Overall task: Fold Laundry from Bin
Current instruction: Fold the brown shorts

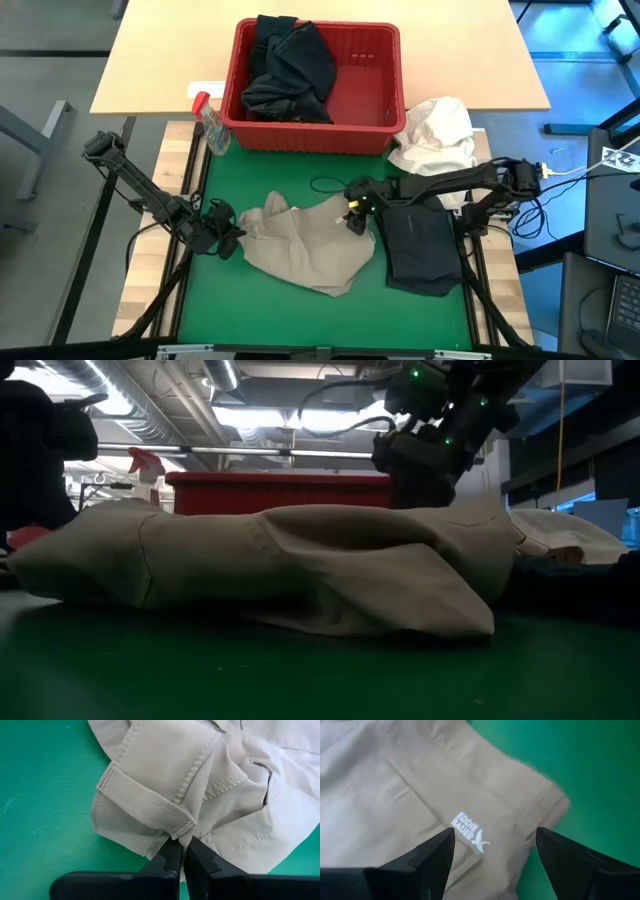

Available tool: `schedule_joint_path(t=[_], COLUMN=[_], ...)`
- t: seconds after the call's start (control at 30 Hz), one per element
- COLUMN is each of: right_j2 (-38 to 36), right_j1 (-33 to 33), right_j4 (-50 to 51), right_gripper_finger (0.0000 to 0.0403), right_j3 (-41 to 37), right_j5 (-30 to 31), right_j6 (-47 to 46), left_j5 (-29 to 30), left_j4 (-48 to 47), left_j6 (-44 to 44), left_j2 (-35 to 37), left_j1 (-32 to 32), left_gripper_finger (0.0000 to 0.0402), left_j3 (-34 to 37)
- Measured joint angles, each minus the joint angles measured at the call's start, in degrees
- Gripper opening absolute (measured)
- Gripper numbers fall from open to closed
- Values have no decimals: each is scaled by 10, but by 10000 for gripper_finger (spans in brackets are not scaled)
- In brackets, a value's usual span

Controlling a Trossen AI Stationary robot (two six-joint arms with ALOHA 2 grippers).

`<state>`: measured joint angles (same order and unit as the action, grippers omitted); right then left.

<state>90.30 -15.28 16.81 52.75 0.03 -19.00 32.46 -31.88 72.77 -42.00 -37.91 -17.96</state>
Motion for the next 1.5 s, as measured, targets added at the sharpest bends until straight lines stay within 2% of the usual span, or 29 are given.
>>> schedule_joint_path(t=[0.23, 0.37, 0.47, 0.57, 0.77, 0.83, 1.0, 1.17, 1.3, 1.5], right_j2=[35, 69, 84, 86, 87, 81, 1, -137, -245, -351], right_j1=[-26, -28, -19, -19, -20, -20, -20, -19, -19, -20], right_j4=[-4, -41, -80, -105, -111, -106, -79, -15, 5, -20], right_gripper_finger=[279, 279, 260, 206, 32, 14, 22, 9, 18, 7], right_j3=[-11, -13, -12, -12, -12, -12, -12, -12, -12, -12], right_j5=[-30, -100, -126, -133, -126, -117, -99, 8, 83, 88], right_j6=[-60, -68, -67, -63, -28, -13, 13, 68, 97, 156], left_j5=[14, 12, 11, 11, 27, 33, 22, 47, 98, 233], left_j4=[-7, -6, -6, -7, -7, -7, -55, -176, -248, -277], left_j6=[0, 0, -8, -14, -27, -30, -68, -126, -178, -310], left_j2=[0, 0, 0, 0, 0, 0, 14, 15, 15, 15], left_j1=[0, 0, 0, 0, 0, 0, 1, 1, 1, 1], left_gripper_finger=[5, 6, 6, 6, 5, 3, 2, 2, 1, 1], left_j3=[0, 0, 0, 0, 0, 0, -53, -172, -259, -352])
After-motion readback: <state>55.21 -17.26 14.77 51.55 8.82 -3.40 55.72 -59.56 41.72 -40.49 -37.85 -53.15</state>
